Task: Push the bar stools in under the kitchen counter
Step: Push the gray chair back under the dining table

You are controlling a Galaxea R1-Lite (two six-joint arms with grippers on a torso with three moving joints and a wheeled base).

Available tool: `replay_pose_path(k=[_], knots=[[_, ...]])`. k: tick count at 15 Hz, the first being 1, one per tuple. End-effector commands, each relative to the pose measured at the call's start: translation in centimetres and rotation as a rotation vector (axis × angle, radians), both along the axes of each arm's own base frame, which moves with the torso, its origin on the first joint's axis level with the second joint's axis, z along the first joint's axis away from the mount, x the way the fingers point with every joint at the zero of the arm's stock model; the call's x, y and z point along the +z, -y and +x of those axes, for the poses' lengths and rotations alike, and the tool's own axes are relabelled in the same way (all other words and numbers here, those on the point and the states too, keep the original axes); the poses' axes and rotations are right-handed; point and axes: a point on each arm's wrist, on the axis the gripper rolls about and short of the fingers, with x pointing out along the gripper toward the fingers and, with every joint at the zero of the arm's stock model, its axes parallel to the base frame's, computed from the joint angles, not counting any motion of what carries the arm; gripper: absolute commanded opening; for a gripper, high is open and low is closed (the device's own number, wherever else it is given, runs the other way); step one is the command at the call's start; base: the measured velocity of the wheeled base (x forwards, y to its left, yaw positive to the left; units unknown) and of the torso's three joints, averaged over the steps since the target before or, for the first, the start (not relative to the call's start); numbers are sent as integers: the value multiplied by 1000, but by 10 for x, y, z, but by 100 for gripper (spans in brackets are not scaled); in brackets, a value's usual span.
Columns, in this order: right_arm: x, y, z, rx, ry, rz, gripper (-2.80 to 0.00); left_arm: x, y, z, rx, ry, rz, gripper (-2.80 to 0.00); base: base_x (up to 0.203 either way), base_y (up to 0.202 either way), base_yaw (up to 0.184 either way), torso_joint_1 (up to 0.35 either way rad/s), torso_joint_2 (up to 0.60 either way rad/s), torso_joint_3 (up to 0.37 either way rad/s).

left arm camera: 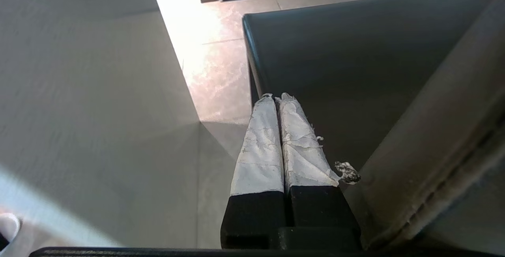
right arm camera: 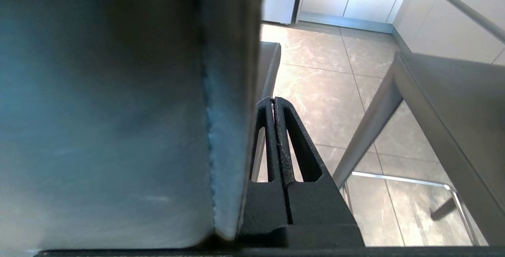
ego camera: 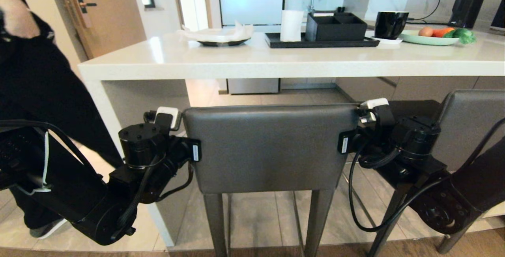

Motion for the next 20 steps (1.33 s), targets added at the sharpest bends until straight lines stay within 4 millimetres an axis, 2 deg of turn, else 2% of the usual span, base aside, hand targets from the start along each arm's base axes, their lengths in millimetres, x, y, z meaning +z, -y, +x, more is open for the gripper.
replay_pose_path(k=[1, 7, 13, 15, 18, 20], knots=[[1, 0, -1, 0, 5, 0, -280, 2, 1, -1, -4, 9, -5, -280, 184, 0, 3, 2, 6, 0], [2, 1, -6, -1, 4, 1, -280, 2, 1, -3, -2, 12, -5, -280, 182, 0, 1, 1, 4, 4], [9, 6, -12, -9, 15, 9, -280, 7, -8, -14, 6, 10, -4, -280, 14, 0, 1, 2, 0, 1], [15, 21, -14, -47, 27, 17, -280, 6, -23, -19, 44, -3, 4, -280, 0, 0, 0, 0, 0, 0], [16, 59, -21, -137, 14, 30, -280, 7, -56, -33, 99, -28, 0, -280, 0, 0, 0, 0, 0, 0], [20, 74, -30, -140, 16, 44, -280, 14, -64, -45, 79, -15, -19, -280, 0, 0, 0, 0, 0, 0]])
